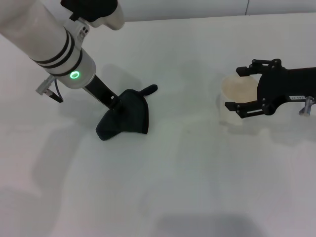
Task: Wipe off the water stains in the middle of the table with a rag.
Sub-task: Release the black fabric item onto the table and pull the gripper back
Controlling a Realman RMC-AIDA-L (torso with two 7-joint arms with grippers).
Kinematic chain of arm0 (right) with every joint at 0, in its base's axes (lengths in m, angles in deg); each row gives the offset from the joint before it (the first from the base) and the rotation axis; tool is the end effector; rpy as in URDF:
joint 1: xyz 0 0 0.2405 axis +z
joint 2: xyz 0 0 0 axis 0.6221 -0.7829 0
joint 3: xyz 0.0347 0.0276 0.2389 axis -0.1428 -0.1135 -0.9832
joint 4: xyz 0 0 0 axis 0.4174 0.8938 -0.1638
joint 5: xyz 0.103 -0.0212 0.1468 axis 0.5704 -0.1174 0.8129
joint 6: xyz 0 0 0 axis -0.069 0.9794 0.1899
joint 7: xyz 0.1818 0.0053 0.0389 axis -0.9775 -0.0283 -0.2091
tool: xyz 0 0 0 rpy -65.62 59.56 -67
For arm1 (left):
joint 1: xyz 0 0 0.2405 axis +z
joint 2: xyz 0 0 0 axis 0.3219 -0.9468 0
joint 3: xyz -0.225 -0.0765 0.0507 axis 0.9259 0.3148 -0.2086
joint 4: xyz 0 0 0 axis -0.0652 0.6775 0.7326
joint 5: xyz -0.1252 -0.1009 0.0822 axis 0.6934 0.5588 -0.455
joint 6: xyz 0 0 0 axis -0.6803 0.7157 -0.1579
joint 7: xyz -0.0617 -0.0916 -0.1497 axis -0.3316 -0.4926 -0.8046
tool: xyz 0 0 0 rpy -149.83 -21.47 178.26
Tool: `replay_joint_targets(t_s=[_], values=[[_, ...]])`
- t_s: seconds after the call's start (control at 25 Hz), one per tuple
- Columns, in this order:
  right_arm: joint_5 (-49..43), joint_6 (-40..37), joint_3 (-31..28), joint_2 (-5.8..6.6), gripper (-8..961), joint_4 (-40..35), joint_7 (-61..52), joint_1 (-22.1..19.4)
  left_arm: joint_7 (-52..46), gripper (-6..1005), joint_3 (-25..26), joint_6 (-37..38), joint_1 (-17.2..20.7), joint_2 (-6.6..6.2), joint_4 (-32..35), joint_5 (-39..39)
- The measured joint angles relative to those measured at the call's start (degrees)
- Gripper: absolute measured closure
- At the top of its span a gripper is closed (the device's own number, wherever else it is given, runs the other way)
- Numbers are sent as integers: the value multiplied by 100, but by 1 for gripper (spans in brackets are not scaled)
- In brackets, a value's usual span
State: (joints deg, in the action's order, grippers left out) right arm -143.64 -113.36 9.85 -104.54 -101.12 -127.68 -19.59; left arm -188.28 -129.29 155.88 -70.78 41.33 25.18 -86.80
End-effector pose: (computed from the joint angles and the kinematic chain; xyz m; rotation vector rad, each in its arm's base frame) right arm 0.1988 0.3346 -0.0074 -2.6643 0.1098 0.2188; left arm -0.1881 0.3790 -0.0724 -2.5124 -0.9431 0.5846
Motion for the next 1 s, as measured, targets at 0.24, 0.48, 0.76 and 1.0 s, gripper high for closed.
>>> replay_joint_targets(t_s=[0.24,0.48,0.76,1.0], values=[[0,7,0,0,81,0,0,-3,3,425,0,-1,-1,6,4,16],[0,8,0,0,81,0,0,-7,-13,246,0,1,-3,11,3,31],[6,-23,-68,0,81,1,0,-18,48,116,29,268,440,6,1100,631],[36,-49,-127,-1,81,-11,-14,-59,494,119,693,895,1403,-28,2724,1794]])
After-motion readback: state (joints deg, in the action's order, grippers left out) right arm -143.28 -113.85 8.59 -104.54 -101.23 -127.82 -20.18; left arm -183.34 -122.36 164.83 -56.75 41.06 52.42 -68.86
